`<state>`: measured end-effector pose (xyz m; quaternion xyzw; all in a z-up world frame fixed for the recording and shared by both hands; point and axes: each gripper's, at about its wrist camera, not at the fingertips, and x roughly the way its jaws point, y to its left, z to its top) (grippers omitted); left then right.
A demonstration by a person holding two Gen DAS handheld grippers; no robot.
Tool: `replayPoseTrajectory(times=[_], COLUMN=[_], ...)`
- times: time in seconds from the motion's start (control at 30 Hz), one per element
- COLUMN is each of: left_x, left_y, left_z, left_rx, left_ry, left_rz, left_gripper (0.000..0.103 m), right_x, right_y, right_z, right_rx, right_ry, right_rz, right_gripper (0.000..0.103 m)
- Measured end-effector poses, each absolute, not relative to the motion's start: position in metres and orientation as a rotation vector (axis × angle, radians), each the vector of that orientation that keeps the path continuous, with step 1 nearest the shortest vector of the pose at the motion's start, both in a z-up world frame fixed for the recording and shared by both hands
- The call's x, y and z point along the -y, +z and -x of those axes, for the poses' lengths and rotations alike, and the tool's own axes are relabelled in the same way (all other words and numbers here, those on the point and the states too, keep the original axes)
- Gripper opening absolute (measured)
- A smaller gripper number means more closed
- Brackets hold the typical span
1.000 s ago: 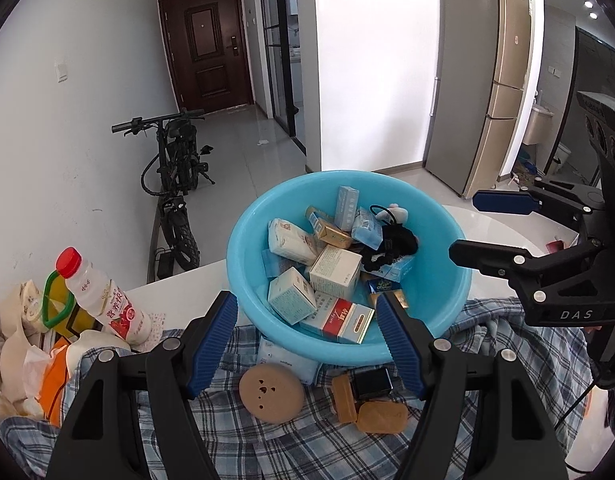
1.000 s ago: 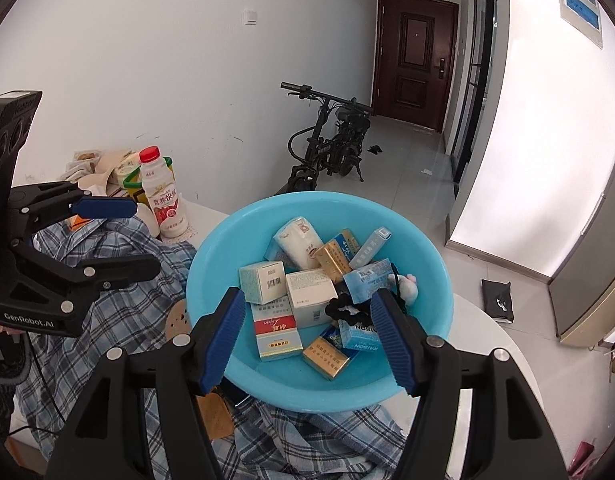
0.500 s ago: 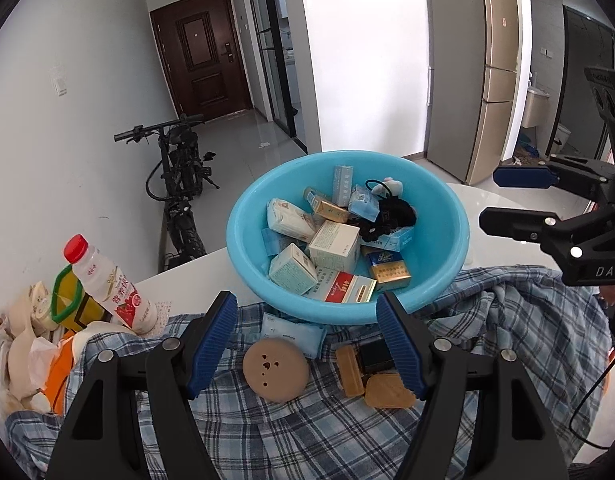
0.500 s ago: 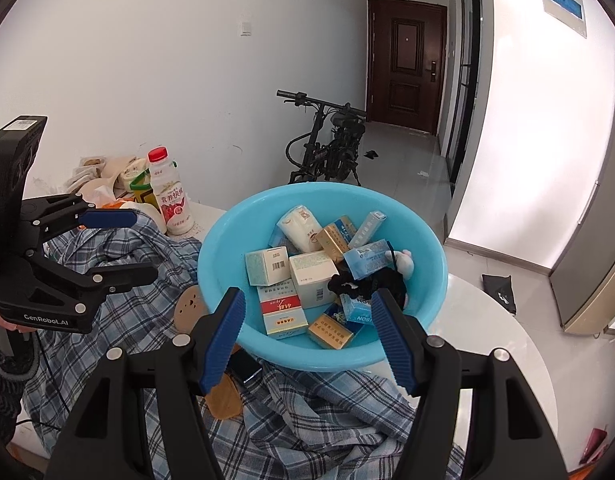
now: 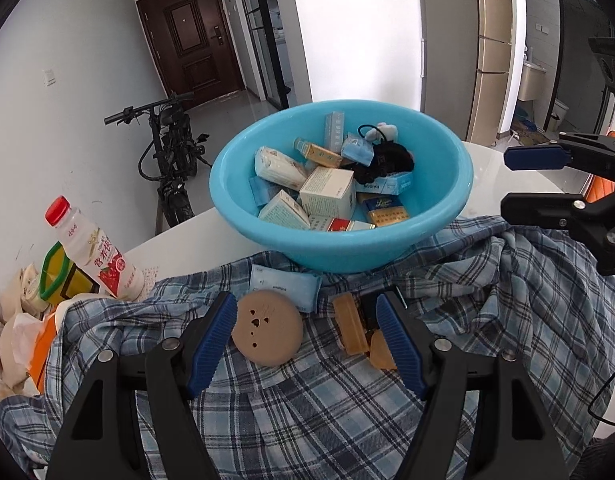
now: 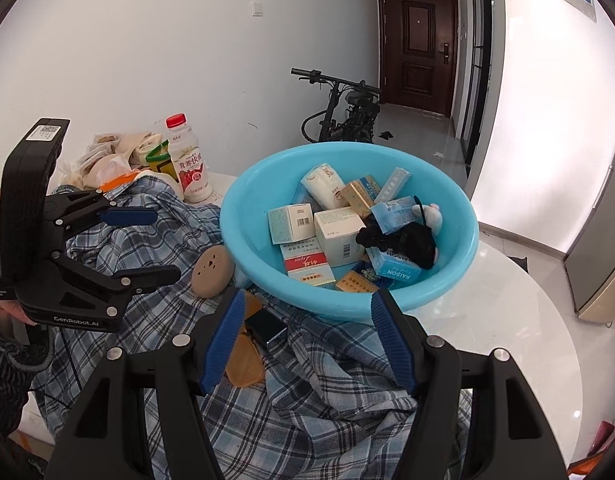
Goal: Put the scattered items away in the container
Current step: 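Withdraw both tools from the basin back over the plaid shirt, then lower the left tool onto the round wooden disc and close on it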
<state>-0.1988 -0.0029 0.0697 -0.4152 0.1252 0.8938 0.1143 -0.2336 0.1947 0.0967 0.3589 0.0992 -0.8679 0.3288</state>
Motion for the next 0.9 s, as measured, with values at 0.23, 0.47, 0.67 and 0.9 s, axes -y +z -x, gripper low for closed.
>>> replayPoseTrajectory(times=[0.23,0.47,0.67,0.9], left_x=[0.011,0.019,0.014,0.014], left_y=[0.045,0.027,0.014,0.006], left_z=[0.196,0.183,0.167,0.167], left_rx=[-0.378,-0.350,-0.368,-0.344], left_ry=[2.584,2.561,2.516,2.503], left_rz=[1.289,1.340,1.362,1.384], left_gripper=[0.075,0.075,0.075,0.075], right_x=[-0.190,-0.187,-0.192,-0.198], right_y=[0.074,0.057,0.036,0.016], right_z=[0.223,0.213,0.214,0.208], right_rx=[-0.362,-0.342,-0.299,-0.259], right_ry=[-2.285,-2.228,-2.208,-2.197], right_rz=[-0.936,-0.976,-1.053,-1.110], right_gripper=[0.064,0.064,0.064,0.064])
